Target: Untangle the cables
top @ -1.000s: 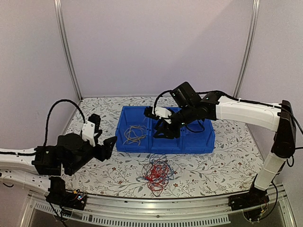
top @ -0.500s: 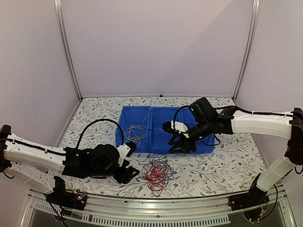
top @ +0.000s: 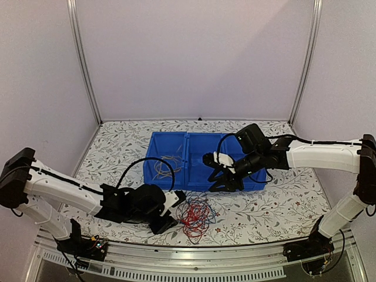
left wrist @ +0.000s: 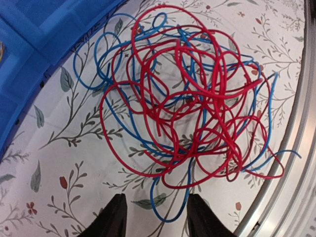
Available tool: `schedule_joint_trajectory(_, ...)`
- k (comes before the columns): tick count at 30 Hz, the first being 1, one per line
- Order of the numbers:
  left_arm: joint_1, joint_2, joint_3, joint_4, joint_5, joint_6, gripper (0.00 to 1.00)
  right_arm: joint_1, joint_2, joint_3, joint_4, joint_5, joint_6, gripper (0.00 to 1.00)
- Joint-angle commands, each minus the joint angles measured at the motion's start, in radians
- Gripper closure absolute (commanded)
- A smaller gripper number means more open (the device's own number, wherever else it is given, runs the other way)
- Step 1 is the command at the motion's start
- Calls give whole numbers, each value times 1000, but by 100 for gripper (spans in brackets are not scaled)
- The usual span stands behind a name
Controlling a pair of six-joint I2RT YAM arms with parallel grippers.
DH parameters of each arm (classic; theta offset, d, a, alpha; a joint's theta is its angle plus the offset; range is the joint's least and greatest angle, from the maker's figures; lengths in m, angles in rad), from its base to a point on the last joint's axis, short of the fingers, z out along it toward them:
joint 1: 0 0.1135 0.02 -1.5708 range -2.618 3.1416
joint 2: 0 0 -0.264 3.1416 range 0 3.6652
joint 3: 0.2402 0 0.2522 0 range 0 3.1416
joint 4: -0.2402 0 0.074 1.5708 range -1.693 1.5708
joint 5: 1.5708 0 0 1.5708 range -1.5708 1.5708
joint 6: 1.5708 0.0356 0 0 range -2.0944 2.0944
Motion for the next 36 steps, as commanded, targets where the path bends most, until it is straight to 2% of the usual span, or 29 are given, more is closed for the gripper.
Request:
schedule_joint_trajectory(1,4,43,53,14,11,71,69,-1,-20,-11,23,-16,-12,59)
schedule_joint_trajectory(6,7,37,78,-39,2,94,89,-1,-24,-15,28,-7,-19,59)
schedule_joint_trajectory(10,9,4,113,-112,-23,100,100,-1,-17,-15,27,-9,-20,59)
schedule_joint_trajectory(15,10,-150,156,-126,-33,120,100,-1,-14,20,8,-34,-6,59)
schedule_joint_trajectory(18,13,-268,166,-93,-44,138,100,2,-2,105,-51,-120,4,57)
schedule_joint_trajectory(21,15,-347,165,-67,-32,152,100,24,17,177,-102,-143,23,55)
schedule_joint_trajectory(26,17,-392,183,-71,-34,144,100,97,79,256,-133,-136,19,48)
schedule_joint_trajectory(30,14,-436,195,-43,-54,127,100,114,144,310,-114,-213,60,46)
schedule_joint_trajectory(36,8,-491,264,-38,-109,132,100,131,226,299,-31,-270,138,43)
